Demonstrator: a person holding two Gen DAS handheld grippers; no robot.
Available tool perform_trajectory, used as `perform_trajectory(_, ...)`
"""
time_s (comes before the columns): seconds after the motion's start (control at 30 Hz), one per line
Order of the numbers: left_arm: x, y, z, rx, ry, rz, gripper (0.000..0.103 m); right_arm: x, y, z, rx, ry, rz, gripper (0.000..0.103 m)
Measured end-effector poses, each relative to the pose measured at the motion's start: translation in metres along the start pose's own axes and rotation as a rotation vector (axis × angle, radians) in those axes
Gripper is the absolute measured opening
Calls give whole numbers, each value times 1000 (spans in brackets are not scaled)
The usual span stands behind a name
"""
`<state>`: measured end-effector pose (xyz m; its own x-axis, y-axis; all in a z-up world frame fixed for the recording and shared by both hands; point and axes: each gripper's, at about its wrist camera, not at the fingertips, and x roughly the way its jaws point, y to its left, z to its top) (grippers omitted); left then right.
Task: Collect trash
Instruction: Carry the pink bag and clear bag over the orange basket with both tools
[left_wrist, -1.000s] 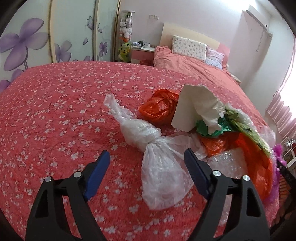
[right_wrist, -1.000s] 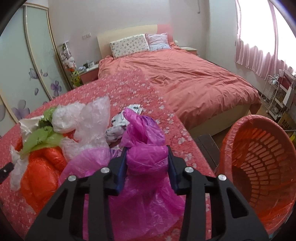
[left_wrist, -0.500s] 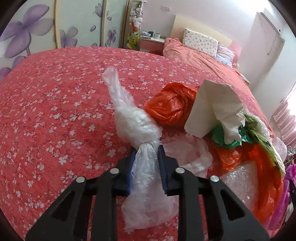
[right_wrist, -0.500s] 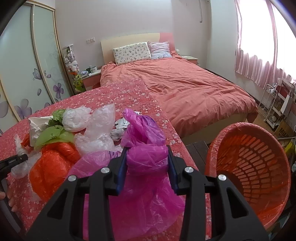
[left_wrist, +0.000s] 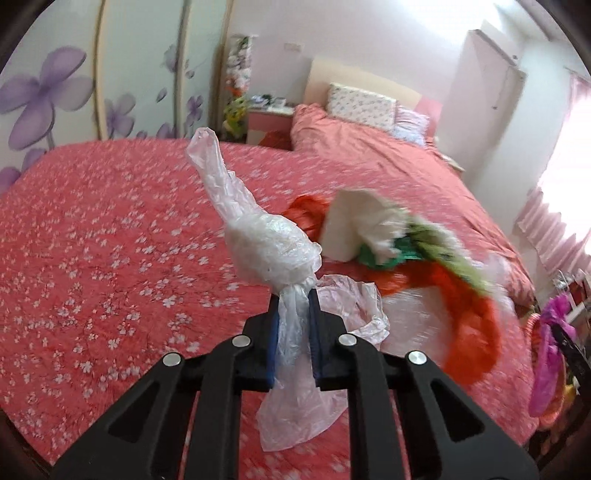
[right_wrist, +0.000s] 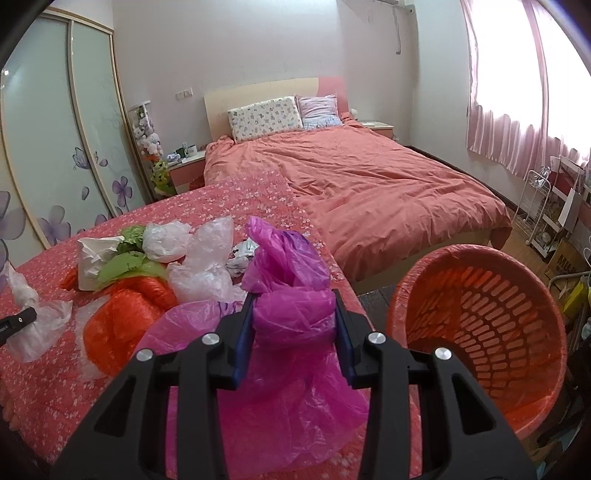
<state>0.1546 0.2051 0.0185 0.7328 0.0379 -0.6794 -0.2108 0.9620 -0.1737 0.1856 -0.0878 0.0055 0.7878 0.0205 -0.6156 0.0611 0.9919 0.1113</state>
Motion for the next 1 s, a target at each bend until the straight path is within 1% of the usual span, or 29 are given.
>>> perform_trajectory(0.17,-22,-37,-1,73,-22,-81,14,-26,-15,-1,15,-35,-7,38)
perform_trajectory(0.4,-37,-97,-10,193,-35,-207,14,-56,-50,-3,57,-86,-41,38)
perform_trajectory(0.57,-34,-134,-17,263,-22,-273,14,-72,-74,-4,72,-122,-91,38)
perform_trajectory(0.7,-27,-164,-30,312,0,-327,14,-80,-94,-5,94,-139,-137,38)
perform_trajectory(0.83,-19,-196,-41,351,29,-378,14,-85,-112,-6,108,-153,-181,39)
perform_trajectory(1.0,-12,-234,-51,408,56,-441,14,-84,-135,-6,131,-157,-216,40)
